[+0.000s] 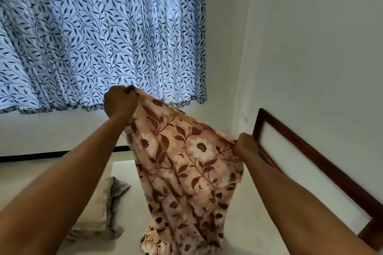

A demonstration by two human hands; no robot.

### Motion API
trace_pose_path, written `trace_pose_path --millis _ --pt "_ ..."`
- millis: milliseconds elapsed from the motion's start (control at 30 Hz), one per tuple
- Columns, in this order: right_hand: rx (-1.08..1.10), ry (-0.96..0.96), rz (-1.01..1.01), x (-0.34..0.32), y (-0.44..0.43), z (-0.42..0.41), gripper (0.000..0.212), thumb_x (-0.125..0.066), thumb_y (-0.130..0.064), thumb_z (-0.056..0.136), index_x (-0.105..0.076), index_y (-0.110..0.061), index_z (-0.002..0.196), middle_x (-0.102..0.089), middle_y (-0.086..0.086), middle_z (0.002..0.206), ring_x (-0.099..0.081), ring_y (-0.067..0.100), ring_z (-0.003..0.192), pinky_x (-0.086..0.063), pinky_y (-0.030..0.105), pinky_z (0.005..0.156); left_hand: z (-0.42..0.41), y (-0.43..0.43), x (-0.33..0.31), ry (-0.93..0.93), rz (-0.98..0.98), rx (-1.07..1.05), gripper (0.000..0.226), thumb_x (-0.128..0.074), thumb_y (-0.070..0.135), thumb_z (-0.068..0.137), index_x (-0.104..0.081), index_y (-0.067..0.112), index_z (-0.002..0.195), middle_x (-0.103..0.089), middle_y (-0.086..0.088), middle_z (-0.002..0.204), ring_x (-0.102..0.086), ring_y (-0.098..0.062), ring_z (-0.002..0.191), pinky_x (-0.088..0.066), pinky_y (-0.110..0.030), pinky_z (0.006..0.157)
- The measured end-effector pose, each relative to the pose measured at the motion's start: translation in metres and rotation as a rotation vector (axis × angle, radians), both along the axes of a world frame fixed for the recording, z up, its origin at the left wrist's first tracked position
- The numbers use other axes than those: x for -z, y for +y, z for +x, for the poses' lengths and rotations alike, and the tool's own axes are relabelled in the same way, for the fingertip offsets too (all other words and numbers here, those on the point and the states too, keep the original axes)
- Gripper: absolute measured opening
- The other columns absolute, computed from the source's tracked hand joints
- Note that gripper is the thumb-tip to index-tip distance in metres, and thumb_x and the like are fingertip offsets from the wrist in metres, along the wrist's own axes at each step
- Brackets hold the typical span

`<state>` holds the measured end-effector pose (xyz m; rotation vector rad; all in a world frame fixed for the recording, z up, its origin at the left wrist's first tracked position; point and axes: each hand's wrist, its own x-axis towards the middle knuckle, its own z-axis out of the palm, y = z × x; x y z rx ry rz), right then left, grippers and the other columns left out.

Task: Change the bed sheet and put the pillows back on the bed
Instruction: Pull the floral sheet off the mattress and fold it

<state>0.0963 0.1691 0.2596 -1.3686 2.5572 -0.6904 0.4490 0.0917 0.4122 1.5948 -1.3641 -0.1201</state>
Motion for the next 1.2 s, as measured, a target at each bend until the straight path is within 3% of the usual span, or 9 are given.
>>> trace_pose_path --millis 133,267,400,533,667,767,933,1067,1200 --pt "-0.203 -0.113 -0.21 -0.031 -0.011 0.003 0.031 -0.052 -0.033 0.069 -0.069 -0.008 0.077 -0.07 0.014 0.083 -0.066 0.029 0.083 -0.04 0.029 0.066 0.003 -0.008 0.018 -0.039 0.116 0.148 0.036 -0.059 0.025 0.094 -0.064 0.001 0.068 -0.052 -0.01 0.057 -0.06 -0.032 0.07 -0.029 -0.032 0.05" --pt "-0.297 -0.17 -0.496 -0.074 -0.025 0.024 0.014 -0.054 -0.014 0.085 -0.065 -0.011 0.076 -0.068 0.007 0.079 -0.064 0.028 0.079 -0.031 0.029 0.063 -0.022 -0.007 0.021 0.014 0.144 0.262 0.044 -0.06 0.018 0.094 -0.048 0.012 0.053 -0.044 -0.006 0.053 -0.046 -0.026 0.059 -0.028 -0.03 0.05" --pt "-0.34 -0.272 -0.712 -0.121 -0.029 0.042 0.026 -0.053 -0.025 0.081 -0.066 -0.005 0.071 -0.064 0.008 0.068 -0.056 0.018 0.064 -0.038 0.033 0.059 -0.038 -0.006 0.013 0.146 0.156 0.33 0.04 -0.061 0.025 0.095 -0.056 0.017 0.056 -0.052 -0.007 0.058 -0.049 -0.023 0.059 -0.034 -0.03 0.053" --pt "-0.546 -0.333 -0.537 -0.144 -0.034 0.059 0.021 -0.063 -0.022 0.082 -0.073 -0.004 0.08 -0.069 0.01 0.078 -0.064 0.025 0.072 -0.048 0.036 0.066 -0.046 -0.005 0.004 0.228 0.142 0.446 0.031 -0.062 0.027 0.089 -0.072 -0.001 0.081 -0.063 -0.018 0.073 -0.059 -0.023 0.069 -0.043 -0.033 0.064" --pt "-0.774 -0.328 -0.322 -0.135 -0.033 0.084 0.034 -0.071 -0.016 0.085 -0.074 -0.013 0.118 -0.072 0.005 0.116 -0.069 0.018 0.104 -0.056 0.033 0.093 -0.069 0.017 0.003 0.156 0.166 0.655 0.025 -0.066 0.022 0.087 -0.075 0.018 0.064 -0.067 -0.004 0.06 -0.059 -0.013 0.058 -0.045 -0.025 0.06" --pt "-0.855 -0.316 -0.23 -0.125 -0.035 0.1 0.031 -0.067 -0.021 0.088 -0.072 -0.018 0.118 -0.073 0.003 0.111 -0.069 0.017 0.102 -0.058 0.035 0.092 -0.08 0.028 0.005 0.042 0.157 0.772 0.019 -0.069 0.019 0.09 -0.075 0.016 0.073 -0.068 -0.006 0.068 -0.059 -0.012 0.062 -0.048 -0.026 0.063" --pt "-0.813 -0.052 -0.311 -0.127 -0.042 0.094 0.015 -0.063 -0.012 0.086 -0.075 -0.004 0.081 -0.069 0.013 0.077 -0.06 0.023 0.07 -0.05 0.044 0.069 -0.057 0.021 0.027 -0.076 0.275 0.754 0.021 -0.081 0.027 0.083 -0.065 0.015 0.088 -0.067 -0.006 0.088 -0.063 -0.018 0.079 -0.053 -0.032 0.071" --pt "-0.784 -0.31 -0.435 -0.142 -0.037 0.087 0.018 -0.065 -0.007 0.09 -0.081 -0.015 0.093 -0.078 0.003 0.089 -0.073 0.018 0.084 -0.057 0.032 0.077 -0.043 0.015 0.069 -0.326 0.364 0.546 0.024 -0.07 0.024 0.089 -0.068 0.005 0.076 -0.064 -0.011 0.075 -0.062 -0.027 0.072 -0.045 -0.032 0.062" --pt "-0.537 -0.32 -0.636 -0.156 -0.039 0.08 0.024 -0.06 -0.016 0.086 -0.081 -0.016 0.097 -0.078 0.003 0.092 -0.072 0.018 0.087 -0.058 0.034 0.08 -0.018 0.001 0.117 -0.255 0.378 0.26 0.014 -0.067 0.013 0.083 -0.066 0.0 0.076 -0.066 -0.025 0.084 -0.065 -0.042 0.084 -0.039 -0.034 0.063"
